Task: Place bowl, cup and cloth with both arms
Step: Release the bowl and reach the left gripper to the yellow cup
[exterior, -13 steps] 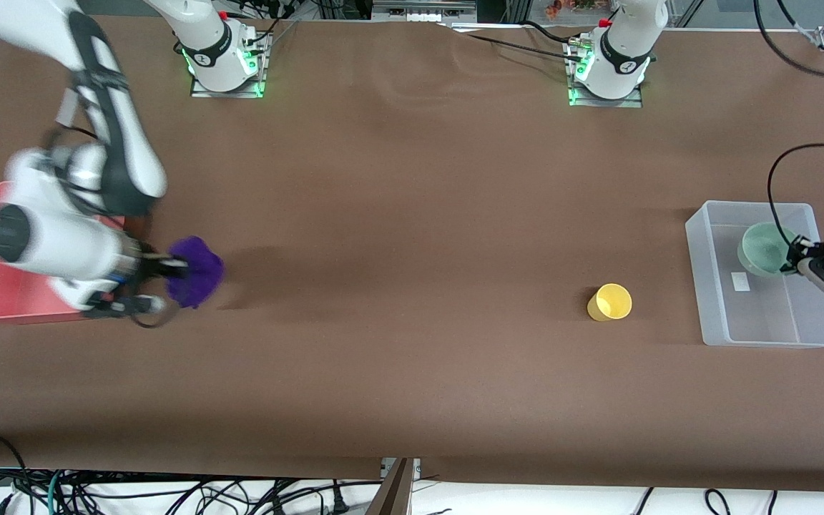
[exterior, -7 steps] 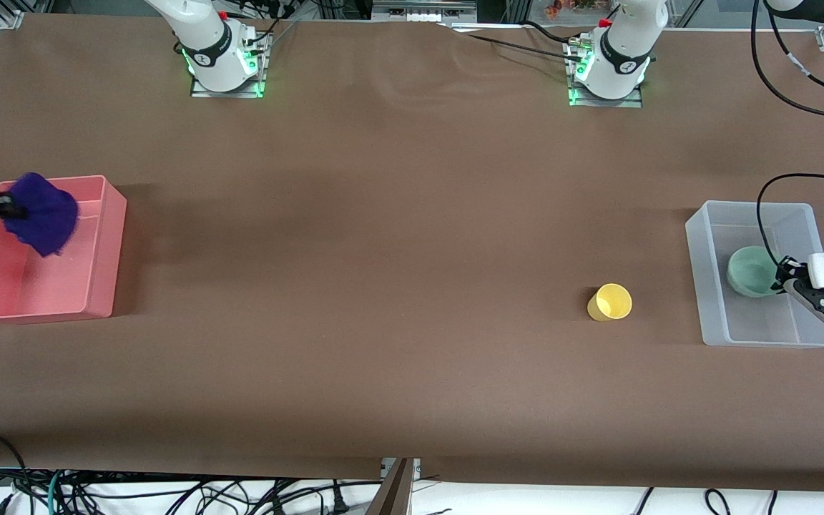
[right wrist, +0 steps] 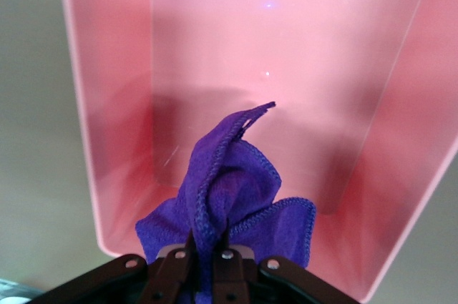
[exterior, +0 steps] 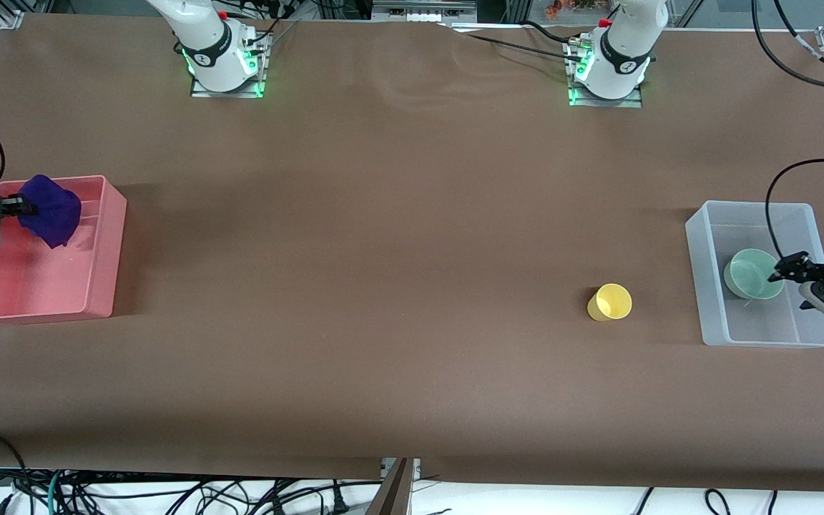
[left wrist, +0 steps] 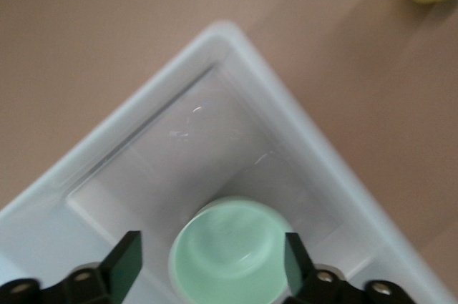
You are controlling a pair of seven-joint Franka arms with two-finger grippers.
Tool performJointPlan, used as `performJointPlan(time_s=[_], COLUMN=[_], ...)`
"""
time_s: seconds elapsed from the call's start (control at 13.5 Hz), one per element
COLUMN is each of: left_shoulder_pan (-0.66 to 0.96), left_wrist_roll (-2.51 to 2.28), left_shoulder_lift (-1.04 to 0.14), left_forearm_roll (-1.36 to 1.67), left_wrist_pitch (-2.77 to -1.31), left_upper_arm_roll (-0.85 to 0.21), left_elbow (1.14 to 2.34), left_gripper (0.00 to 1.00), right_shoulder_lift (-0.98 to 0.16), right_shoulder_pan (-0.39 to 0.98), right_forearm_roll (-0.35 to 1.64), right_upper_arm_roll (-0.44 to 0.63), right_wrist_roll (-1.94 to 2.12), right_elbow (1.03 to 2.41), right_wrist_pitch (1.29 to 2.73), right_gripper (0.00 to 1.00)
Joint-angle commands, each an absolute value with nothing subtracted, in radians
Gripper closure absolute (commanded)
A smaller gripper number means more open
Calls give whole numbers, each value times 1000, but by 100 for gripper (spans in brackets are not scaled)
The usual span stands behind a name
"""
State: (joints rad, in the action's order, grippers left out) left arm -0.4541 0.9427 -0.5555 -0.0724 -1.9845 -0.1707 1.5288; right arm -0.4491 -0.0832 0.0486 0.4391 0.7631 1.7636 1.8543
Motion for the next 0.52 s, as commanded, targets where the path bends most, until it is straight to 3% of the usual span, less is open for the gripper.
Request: performJointPlan(time_s=[0.0,0.22,0.45], left_shoulder_pan=[-445,-402,-316], left_wrist_roll=[678,378,207], left_shoulder_lift=[-548,-566,-601], left_forearm_roll=[-75,-64,-58], left_wrist_pitch=[-1950,-1960,-1979], left_upper_arm_roll=[-273,-356,-356], left_elbow=[1509,1508,1545], left_gripper=[0,0,0], right_shoulder_lift=[-411,-391,-359], right_shoulder_pan=[-80,-68,-66], right_forearm_roll=[64,67,40], right_upper_arm_roll=[442,419,292], right_wrist_roll=[782,772,628], right_elbow=[1755,1633,1490], right_wrist_pitch=[1856,1774,1613], right_gripper=[0,0,0])
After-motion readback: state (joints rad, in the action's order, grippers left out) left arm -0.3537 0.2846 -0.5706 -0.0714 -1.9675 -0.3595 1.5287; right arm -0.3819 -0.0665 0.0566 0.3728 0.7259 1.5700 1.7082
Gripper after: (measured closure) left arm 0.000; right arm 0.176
